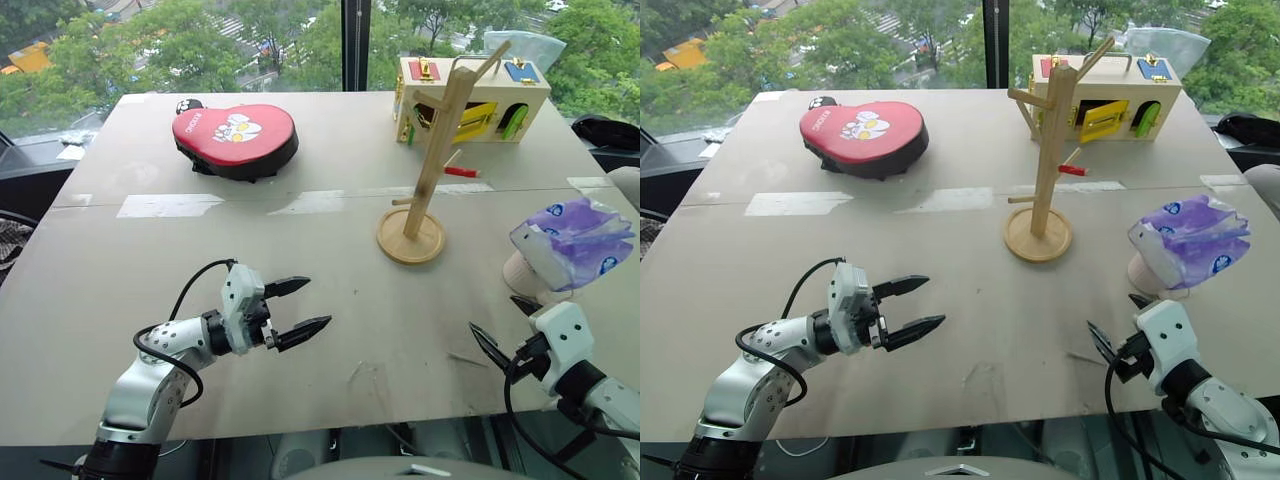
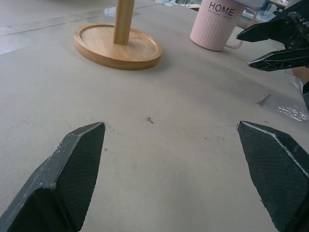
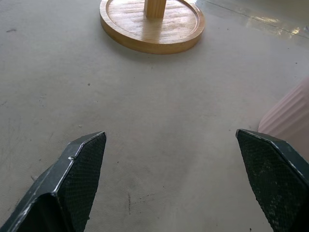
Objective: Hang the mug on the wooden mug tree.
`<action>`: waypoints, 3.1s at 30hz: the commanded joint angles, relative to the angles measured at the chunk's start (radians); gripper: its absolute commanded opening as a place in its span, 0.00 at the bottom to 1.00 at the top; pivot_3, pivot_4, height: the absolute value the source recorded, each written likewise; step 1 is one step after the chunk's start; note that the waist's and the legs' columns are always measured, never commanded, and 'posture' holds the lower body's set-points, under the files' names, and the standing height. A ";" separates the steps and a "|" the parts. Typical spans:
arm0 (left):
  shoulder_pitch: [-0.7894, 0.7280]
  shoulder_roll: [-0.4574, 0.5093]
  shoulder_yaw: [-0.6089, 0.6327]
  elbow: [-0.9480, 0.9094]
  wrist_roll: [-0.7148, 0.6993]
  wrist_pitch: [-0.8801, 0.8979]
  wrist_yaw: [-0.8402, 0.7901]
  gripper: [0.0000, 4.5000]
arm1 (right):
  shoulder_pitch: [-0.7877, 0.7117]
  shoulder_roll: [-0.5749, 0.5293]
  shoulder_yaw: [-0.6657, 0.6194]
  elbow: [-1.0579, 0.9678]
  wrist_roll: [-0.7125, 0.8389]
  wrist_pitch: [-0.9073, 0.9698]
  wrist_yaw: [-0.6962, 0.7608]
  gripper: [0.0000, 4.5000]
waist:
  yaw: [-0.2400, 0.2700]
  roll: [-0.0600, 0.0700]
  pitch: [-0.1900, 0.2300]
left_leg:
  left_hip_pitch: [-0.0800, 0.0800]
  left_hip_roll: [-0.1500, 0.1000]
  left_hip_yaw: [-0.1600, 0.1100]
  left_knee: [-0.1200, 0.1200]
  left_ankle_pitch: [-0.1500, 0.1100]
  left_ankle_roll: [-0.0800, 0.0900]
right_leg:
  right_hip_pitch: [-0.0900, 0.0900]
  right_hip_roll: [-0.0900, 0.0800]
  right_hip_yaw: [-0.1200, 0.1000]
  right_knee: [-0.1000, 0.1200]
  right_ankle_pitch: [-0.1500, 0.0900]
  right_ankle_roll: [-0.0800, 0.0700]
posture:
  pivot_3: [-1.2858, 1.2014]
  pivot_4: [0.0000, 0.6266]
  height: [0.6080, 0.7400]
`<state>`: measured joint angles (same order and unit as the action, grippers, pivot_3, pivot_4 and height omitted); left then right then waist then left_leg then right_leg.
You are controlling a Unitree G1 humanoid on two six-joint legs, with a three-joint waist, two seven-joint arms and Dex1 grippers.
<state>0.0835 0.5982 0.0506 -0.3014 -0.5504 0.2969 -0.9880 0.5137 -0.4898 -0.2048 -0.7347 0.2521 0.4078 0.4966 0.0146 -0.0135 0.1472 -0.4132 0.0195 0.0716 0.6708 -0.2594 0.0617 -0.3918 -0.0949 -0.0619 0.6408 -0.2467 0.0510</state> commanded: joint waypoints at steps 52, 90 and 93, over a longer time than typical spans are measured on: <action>-0.147 0.013 -0.061 -0.229 -0.130 0.064 -0.085 1.00 | -0.228 -0.548 -0.202 -0.212 -0.361 0.323 0.238 0.03 | 0.000 -0.003 0.001 | -0.001 0.000 0.001 0.001 0.000 -0.001 | 0.000 0.003 0.002 -0.001 0.002 0.003 | 0.52 0.24 1.00; -0.116 -0.019 -0.074 -0.237 -0.102 0.000 -0.039 1.00 | -0.693 -0.483 -0.035 0.924 -0.377 -0.235 0.114 0.03 | -0.001 -0.001 0.001 | 0.000 0.002 0.004 0.002 0.001 0.000 | 0.000 0.005 0.005 -0.001 0.002 0.003 | 0.52 0.24 1.00; -0.119 -0.014 -0.067 -0.238 -0.109 0.003 -0.039 1.00 | -0.681 -0.488 -0.053 0.929 -0.331 -0.228 0.175 0.03 | -0.002 0.004 0.001 | 0.000 0.002 0.005 0.002 0.001 0.000 | 0.000 0.004 0.006 0.000 0.002 0.003 | 0.52 0.24 1.00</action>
<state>-0.0325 0.5833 -0.0198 -0.5019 -0.6509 0.3091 -1.0270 -0.1603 -0.9464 -0.2110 0.2123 -0.1010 0.1897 0.6517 0.0128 -0.0097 0.1483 -0.4125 0.0211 0.0772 0.6728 -0.2587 0.0612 -0.3918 -0.0905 -0.0561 0.6404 -0.2446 0.0544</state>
